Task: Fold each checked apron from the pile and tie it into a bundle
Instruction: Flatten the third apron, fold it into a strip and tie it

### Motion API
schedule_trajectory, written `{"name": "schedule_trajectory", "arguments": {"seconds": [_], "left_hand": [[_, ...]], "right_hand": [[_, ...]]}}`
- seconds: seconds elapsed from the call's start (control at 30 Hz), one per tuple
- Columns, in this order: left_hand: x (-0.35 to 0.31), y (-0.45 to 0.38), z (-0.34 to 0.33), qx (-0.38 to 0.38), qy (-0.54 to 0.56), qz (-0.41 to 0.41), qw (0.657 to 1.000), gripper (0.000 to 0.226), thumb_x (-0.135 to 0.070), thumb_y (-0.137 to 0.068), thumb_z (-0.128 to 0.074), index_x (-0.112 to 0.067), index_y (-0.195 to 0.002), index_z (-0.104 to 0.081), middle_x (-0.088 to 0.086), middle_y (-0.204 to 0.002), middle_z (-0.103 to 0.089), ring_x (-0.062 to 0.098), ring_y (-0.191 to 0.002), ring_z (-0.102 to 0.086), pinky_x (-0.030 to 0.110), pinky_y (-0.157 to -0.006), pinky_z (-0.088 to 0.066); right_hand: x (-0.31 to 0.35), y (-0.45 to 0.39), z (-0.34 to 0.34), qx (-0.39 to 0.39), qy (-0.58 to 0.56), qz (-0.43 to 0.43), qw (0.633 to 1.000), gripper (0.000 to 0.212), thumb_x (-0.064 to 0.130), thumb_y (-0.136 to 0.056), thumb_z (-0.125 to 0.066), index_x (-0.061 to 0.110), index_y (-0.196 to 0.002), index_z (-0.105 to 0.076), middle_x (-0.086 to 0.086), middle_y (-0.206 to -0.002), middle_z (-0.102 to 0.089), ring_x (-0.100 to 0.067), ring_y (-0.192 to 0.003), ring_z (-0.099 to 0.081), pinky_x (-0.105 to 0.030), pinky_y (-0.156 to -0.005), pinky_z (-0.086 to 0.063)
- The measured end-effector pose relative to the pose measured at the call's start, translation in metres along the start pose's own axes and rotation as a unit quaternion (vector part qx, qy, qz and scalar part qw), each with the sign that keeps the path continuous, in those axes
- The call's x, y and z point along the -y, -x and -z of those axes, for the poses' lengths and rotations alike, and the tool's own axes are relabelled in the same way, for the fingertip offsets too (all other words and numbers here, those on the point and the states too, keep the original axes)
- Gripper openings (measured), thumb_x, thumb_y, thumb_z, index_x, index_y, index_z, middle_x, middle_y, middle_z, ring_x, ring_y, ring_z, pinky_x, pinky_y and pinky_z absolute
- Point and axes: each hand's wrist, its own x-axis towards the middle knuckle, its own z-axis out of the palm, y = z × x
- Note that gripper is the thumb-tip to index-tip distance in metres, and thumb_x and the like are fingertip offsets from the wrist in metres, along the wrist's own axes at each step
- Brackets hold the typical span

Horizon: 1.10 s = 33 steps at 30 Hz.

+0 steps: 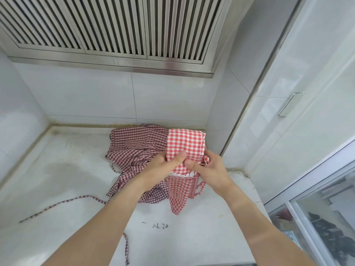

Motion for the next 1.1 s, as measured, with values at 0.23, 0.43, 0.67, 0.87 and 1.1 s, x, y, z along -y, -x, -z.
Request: {"name": "schedule_trajectory", "arguments": {"seconds": [0.23, 0.43, 0.67, 0.87, 1.1], "left_hand": [[0.005, 0.001, 0.003, 0.000, 0.019, 0.029, 0.999, 0.033, -0.048, -0.083, -0.063, -0.027, -0.108, -0.065, -0.009, -0.103, -0.076, 0.013, -0.099, -0.072, 0.037, -0.094, -0.056], [0.005, 0.006, -0.003, -0.041, 0.100, 0.039, 0.993, 0.042, -0.044, -0.078, -0.069, -0.021, -0.113, -0.063, 0.003, -0.111, -0.075, 0.021, -0.099, -0.073, 0.043, -0.092, -0.057], [0.033, 0.022, -0.003, 0.120, 0.289, 0.157, 0.937, 0.066, -0.053, -0.075, -0.066, -0.011, -0.126, -0.063, 0.014, -0.125, -0.068, 0.030, -0.115, -0.065, 0.046, -0.100, -0.049], [0.046, 0.028, -0.006, 0.106, 0.157, 0.190, 0.963, 0.048, -0.030, -0.088, -0.074, -0.006, -0.125, -0.057, 0.012, -0.110, -0.074, 0.029, -0.100, -0.071, 0.041, -0.091, -0.056], [0.054, 0.021, -0.004, 0.086, 0.249, 0.163, 0.951, 0.035, -0.004, -0.082, -0.065, 0.001, -0.116, -0.061, 0.012, -0.103, -0.073, 0.021, -0.089, -0.071, 0.033, -0.077, -0.059]], "right_hand": [[0.009, 0.000, 0.010, 0.070, 0.019, -0.035, 0.997, 0.047, 0.024, -0.073, -0.083, 0.018, -0.117, -0.066, 0.000, -0.110, -0.075, -0.018, -0.104, -0.071, -0.029, -0.087, -0.056], [0.021, 0.002, 0.005, 0.148, 0.119, -0.031, 0.981, 0.039, 0.018, -0.082, -0.080, 0.023, -0.117, -0.064, 0.006, -0.112, -0.074, -0.012, -0.104, -0.070, -0.024, -0.086, -0.056], [0.018, 0.004, -0.003, 0.075, 0.003, -0.016, 0.997, 0.041, 0.012, -0.085, -0.076, 0.013, -0.123, -0.060, -0.002, -0.115, -0.073, -0.021, -0.105, -0.071, -0.040, -0.095, -0.056], [0.009, 0.000, 0.008, -0.012, 0.031, 0.065, 0.997, 0.052, 0.012, -0.076, -0.084, 0.017, -0.122, -0.058, 0.001, -0.111, -0.074, -0.015, -0.102, -0.071, -0.031, -0.089, -0.057], [-0.010, 0.001, 0.032, -0.055, 0.405, 0.343, 0.846, 0.051, 0.004, -0.063, -0.068, 0.027, -0.109, -0.064, 0.003, -0.088, -0.046, -0.016, -0.072, -0.053, -0.034, -0.060, -0.047]]}}
